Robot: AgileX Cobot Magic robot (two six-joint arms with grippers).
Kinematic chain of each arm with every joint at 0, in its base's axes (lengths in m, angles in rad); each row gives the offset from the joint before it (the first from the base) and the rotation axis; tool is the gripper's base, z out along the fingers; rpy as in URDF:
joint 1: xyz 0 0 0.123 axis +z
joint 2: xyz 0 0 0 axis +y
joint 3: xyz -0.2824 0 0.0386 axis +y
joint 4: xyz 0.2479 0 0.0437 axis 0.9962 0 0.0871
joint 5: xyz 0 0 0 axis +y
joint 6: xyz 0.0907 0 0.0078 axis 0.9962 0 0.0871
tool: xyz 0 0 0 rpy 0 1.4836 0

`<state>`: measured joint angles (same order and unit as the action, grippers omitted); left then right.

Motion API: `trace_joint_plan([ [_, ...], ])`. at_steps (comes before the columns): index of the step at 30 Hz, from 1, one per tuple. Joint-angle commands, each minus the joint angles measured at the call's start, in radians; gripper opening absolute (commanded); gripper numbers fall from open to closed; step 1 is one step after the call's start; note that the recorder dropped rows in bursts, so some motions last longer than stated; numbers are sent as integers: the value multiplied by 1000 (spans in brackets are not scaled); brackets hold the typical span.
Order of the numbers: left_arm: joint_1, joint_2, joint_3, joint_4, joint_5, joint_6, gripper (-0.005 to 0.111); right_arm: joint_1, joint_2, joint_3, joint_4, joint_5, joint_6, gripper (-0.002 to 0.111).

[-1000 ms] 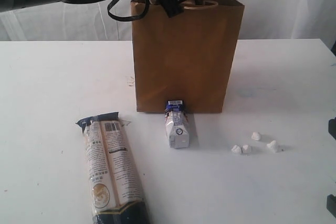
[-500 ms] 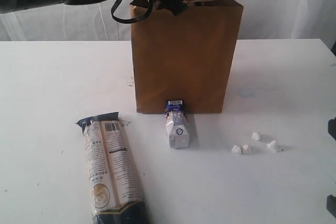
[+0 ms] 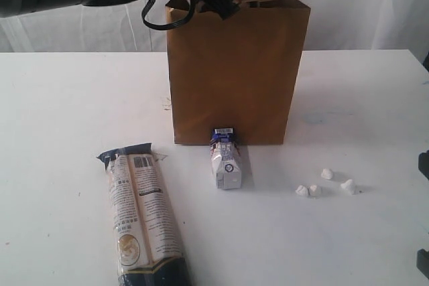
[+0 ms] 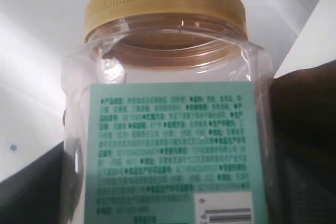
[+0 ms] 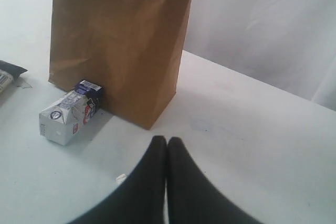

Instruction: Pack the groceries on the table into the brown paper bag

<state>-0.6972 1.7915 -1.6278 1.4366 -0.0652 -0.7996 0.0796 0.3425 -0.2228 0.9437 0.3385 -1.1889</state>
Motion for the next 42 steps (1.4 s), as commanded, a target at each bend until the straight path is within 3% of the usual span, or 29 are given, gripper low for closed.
trace_joint_plan([
  [1, -1, -4, -8, 8, 5, -12, 73, 1, -3, 3, 7, 4, 0, 0],
  [10, -1, -4, -8, 8, -17, -12, 76, 1, -3, 3, 7, 4, 0, 0],
  [16, -1, -4, -8, 8, -17, -12, 102, 1, -3, 3, 7, 4, 0, 0],
  [18, -1, -4, -8, 8, -13, -21, 106, 1, -3, 3, 7, 4, 0, 0],
  [33, -1, -4, -8, 8, -18, -146, 105, 1, -3, 3, 7, 4, 0, 0],
  [40, -3, -126, -8, 14, -42, -147, 105, 1, -3, 3, 7, 3, 13, 0],
  [42, -3, -181, -8, 1, -39, -164, 105, 1, -3, 3, 46, -3, 124, 0],
])
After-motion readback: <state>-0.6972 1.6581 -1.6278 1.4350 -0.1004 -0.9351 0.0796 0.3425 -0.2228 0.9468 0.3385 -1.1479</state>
